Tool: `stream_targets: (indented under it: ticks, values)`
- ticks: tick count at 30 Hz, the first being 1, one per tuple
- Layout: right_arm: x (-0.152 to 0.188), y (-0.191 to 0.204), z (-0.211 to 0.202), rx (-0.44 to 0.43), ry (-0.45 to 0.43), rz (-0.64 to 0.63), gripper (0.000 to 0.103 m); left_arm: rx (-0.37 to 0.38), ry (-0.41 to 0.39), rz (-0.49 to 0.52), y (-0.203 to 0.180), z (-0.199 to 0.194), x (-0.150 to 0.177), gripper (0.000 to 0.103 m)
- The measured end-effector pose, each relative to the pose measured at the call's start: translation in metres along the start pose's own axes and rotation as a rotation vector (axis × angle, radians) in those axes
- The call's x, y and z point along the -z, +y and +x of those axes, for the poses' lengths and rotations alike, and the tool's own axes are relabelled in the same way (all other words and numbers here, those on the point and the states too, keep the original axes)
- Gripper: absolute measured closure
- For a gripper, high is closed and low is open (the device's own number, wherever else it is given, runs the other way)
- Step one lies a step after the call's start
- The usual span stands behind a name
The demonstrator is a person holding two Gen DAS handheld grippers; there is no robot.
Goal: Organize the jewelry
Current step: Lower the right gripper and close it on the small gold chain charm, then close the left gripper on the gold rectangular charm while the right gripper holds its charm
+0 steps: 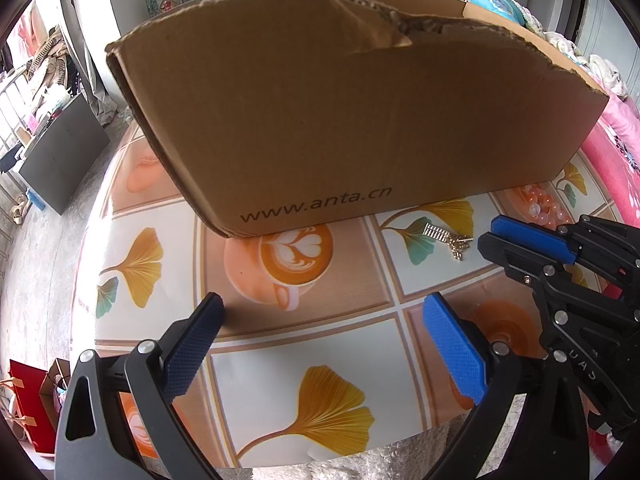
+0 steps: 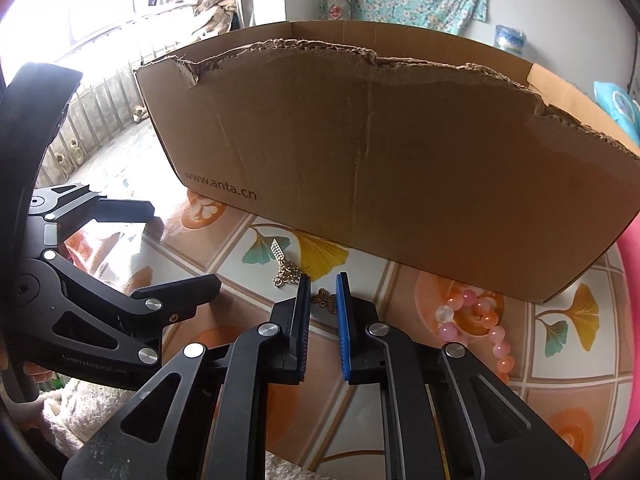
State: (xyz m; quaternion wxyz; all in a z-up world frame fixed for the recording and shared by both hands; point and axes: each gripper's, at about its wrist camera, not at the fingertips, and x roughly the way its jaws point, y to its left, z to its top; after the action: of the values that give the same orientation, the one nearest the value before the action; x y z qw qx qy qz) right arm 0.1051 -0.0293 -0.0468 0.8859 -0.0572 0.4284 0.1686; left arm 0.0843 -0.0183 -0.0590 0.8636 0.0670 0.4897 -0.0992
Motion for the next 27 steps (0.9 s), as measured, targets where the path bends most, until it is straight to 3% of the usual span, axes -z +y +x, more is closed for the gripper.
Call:
stream_targets:
  ticks: [27]
  values:
    - [0.012, -0.011, -0.013, 0.009, 0.004, 0.046, 0.092, -0.001, -0.001, 0.000, 0.001, 0.000, 0.000, 0.005]
